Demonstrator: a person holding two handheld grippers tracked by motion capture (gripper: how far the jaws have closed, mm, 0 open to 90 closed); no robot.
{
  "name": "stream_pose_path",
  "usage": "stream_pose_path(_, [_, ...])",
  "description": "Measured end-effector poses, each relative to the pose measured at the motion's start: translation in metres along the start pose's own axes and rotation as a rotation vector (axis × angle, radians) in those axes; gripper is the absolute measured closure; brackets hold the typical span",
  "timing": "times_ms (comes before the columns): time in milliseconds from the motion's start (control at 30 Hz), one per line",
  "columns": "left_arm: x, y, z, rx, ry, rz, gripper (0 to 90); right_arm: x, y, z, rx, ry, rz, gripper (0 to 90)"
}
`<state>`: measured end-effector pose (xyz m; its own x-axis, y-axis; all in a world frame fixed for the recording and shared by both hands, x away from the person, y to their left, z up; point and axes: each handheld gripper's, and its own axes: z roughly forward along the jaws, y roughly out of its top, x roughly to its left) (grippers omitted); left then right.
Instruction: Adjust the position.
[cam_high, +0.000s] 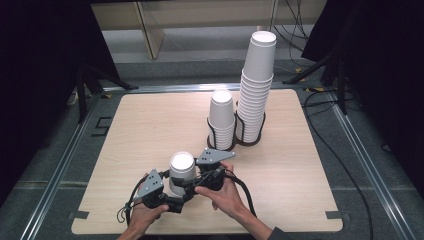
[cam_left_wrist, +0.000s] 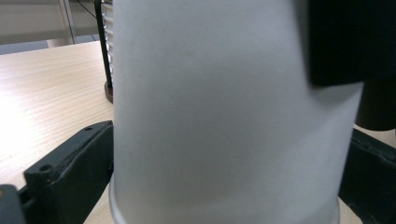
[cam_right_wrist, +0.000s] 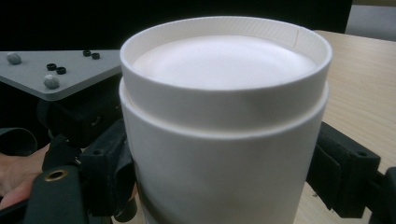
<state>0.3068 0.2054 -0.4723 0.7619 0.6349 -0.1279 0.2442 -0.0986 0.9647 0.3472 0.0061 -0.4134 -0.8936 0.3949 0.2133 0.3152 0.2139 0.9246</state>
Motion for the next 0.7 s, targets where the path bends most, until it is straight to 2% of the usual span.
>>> stream_pose_path(200, [-0.0013,0.0015,-0.0021,0.012,0.009,0.018,0.0,0.0033,-0.0007,0.0016,0.003,0.011,-0.004,19.5])
stream_pose_path(267, [-0.0015,0.0008,-0.0009,-0.006,-0.017,0.022,3.7,0.0033,-0.0006,0.0015,0.001,0.009,-0.008,19.5])
stream_pose_path(300, [-0.0026,0.0011,-0.0007,-0.004,-0.013,0.027,4.8,0.0029,-0.0007,0.0014,0.006,0.009,-0.01,19.4])
stream_pose_path(400, [-0.0024,0.0012,-0.0011,0.012,-0.012,0.039,6.0,0.0022,-0.0017,0.0014,0.012,0.007,-0.003,19.0])
stream_pose_path(467, [-0.0028,0.0022,-0.0027,0.041,0.004,0.049,7.2,0.0017,-0.0018,0.0015,0.03,0.016,0.011,18.3])
stream_pose_path(533, [-0.003,0.0026,-0.0025,0.045,0.014,0.061,8.0,0.0003,-0.0014,0.0005,0.035,0.003,0.004,17.8])
stream_pose_path(633, [-0.0025,0.0034,-0.0029,0.062,0.022,0.079,8.6,-0.0002,0.0006,-0.0007,0.011,0.005,0.003,16.2])
stream_pose_path(700, [-0.0019,0.0039,-0.0033,0.078,0.034,0.09,9.0,-0.0015,0.0047,-0.0044,0.016,0.013,-0.003,16.4])
